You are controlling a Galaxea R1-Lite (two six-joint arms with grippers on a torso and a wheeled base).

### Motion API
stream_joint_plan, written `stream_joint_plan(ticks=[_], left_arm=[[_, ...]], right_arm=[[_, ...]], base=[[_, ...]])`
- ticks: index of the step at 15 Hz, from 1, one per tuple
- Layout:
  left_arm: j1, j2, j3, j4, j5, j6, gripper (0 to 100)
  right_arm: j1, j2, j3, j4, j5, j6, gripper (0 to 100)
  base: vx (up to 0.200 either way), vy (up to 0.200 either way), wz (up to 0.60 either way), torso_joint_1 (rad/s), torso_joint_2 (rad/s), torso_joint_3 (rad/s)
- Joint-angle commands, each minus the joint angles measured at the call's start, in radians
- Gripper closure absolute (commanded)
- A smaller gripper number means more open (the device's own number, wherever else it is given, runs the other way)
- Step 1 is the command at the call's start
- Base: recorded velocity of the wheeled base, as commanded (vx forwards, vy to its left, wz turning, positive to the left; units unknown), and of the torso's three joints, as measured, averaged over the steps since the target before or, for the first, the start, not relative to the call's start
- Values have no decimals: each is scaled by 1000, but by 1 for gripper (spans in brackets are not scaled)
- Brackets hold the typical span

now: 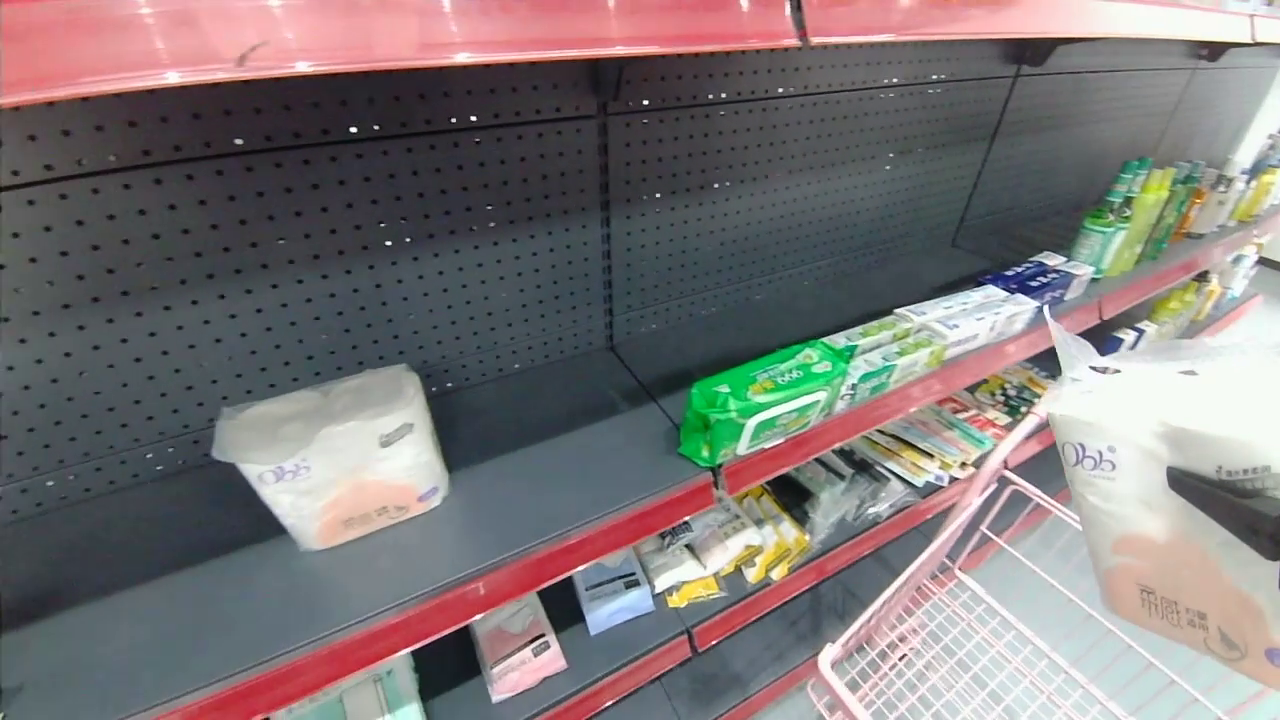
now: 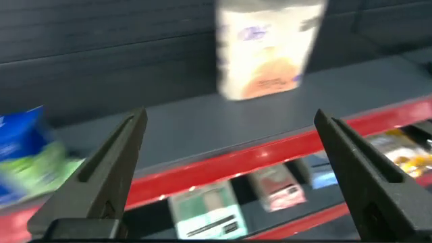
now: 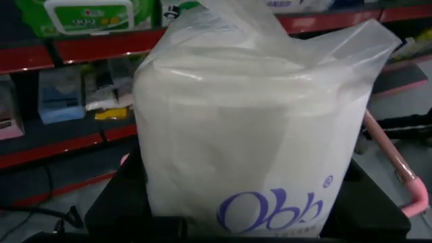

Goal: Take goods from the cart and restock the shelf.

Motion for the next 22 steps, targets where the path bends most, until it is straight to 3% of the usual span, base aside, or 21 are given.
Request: stream_joint_plan(ticks=[1,9,14,15,16,17,18,19,20,21,22], left_arm=[[1,1,0,0,0,0,0],[1,1,0,0,-1,0,0],[1,1,0,0,-3,6,0],[1,1,-2,0,-4,13,0],[1,1,-3,0,-29,43,0],[1,1,-26,0,-83,46,0],[-1,65,-156,1,-86,39,0],[1,288,-325,-6,-83,-7,0],[1,335,-364,-9,-83,-20,0],[-1,547,-442,-22,-89,8,0],[-1,598,-437,-28,-90,43,0]], right_arm=[[0,-8,0,-1,-1,-1,100],[-1,-68,11,-1,-3,-13,100],[0,-207,45,-1,2,-8,100],[2,-250,78,-1,4,-10,100],[2,-279,105,-1,2,-11,100],[2,-312,117,-1,2,-11,100],[-1,-338,132,0,-4,-11,100],[-7,-368,161,0,-21,-15,100],[-13,-375,171,2,-29,-15,100],[-18,-425,221,2,-32,-15,100],[-18,-427,226,0,-33,-15,100]], base=[[0,0,600,2,-2,7],[0,0,600,2,2,2],[0,0,0,0,0,0],[0,0,0,0,0,0],[0,0,0,0,0,0],[0,0,0,0,0,0],[0,0,0,0,0,0],[0,0,0,0,0,0],[0,0,0,0,0,0],[0,0,0,0,0,0],[0,0,0,0,0,0]])
